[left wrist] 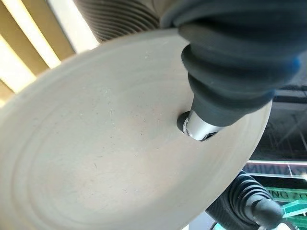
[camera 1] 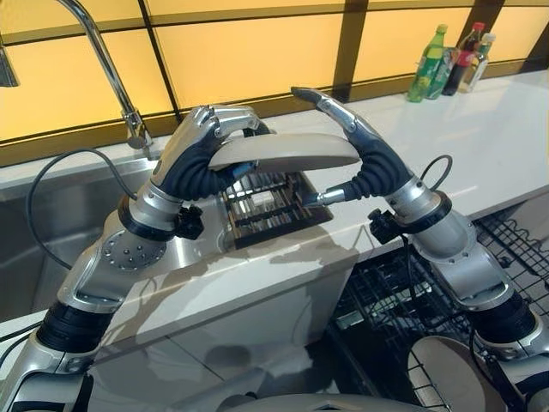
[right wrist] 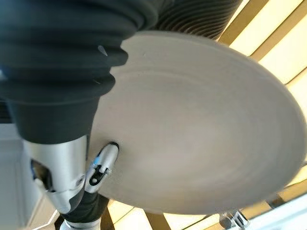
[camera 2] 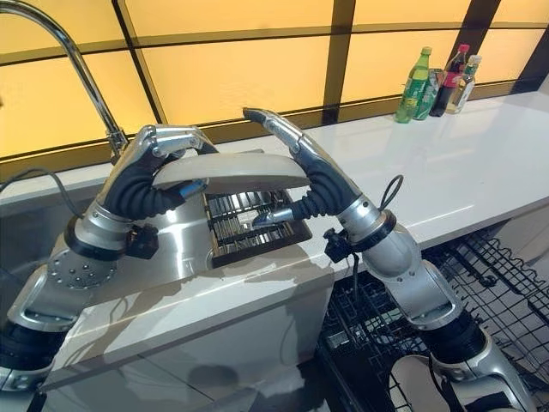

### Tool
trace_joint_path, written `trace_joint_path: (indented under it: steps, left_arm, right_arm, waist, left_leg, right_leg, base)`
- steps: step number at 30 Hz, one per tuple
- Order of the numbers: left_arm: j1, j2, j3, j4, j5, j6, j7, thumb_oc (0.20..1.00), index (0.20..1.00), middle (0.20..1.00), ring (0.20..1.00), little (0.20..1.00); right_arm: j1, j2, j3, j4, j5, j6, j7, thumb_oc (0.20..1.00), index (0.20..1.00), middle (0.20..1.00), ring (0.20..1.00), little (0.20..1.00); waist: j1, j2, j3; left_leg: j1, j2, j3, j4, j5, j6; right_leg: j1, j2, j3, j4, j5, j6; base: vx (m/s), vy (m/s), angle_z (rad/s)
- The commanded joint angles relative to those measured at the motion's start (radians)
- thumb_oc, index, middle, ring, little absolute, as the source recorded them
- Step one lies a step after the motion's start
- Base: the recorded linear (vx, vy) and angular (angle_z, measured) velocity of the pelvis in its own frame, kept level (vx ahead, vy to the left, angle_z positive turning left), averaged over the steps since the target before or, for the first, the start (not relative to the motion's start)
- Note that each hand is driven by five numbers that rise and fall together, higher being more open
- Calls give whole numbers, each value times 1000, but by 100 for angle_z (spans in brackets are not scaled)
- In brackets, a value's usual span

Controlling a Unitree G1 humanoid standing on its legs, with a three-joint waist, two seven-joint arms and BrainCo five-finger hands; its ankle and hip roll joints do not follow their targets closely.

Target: Pick up plates and place into dishwasher.

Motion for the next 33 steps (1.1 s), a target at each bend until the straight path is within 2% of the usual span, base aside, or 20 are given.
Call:
trace_joint_path:
  steps: [1,7,9,11,33]
  left_arm:
    - [-40,-30,7,-49,-92,-29,-12,200,200,200,200,200]
    - [-44,-42,3,-54,-99,-19,-24,200,200,200,200,200]
    - [-45,-39,1,-54,-94,-15,-17,200,200,200,200,200]
    - [-47,-39,1,-46,-88,-21,-8,200,200,200,200,200]
    - [-60,-55,1,-37,-53,-6,30,200,200,200,200,200]
  right_arm:
    - [-115,-5,31,-52,-17,4,-63,1000,1000,1000,1000,1000]
    - [-101,-8,20,-39,-38,27,-75,1000,1000,1000,1000,1000]
    - [-97,-12,15,-36,-40,30,-78,526,526,526,526,526]
    - [-95,-11,11,-33,-27,30,-73,200,200,200,200,200]
    - [-75,3,19,-14,51,76,11,200,200,200,200,200]
  waist:
    - [9,-31,-23]
    - [12,-33,-27]
    - [11,-33,-27]
    - [8,-33,-27]
    - [-2,-35,-29]
  left_leg:
    - [-50,-9,0,-35,81,20]
    - [-50,-12,-9,-35,82,22]
    - [-50,-13,-9,-35,82,23]
    - [-49,-12,-6,-35,81,23]
    - [-39,-13,2,-37,81,22]
  right_leg:
    - [37,-50,29,50,-62,45]
    - [42,-49,25,48,-64,45]
    - [42,-49,26,48,-63,44]
    - [41,-48,28,49,-64,43]
    - [46,-51,25,57,-69,42]
  base:
    - [6,12,8]
    - [6,5,5]
    - [0,0,0]
    - [0,0,0]
    - [-2,2,1]
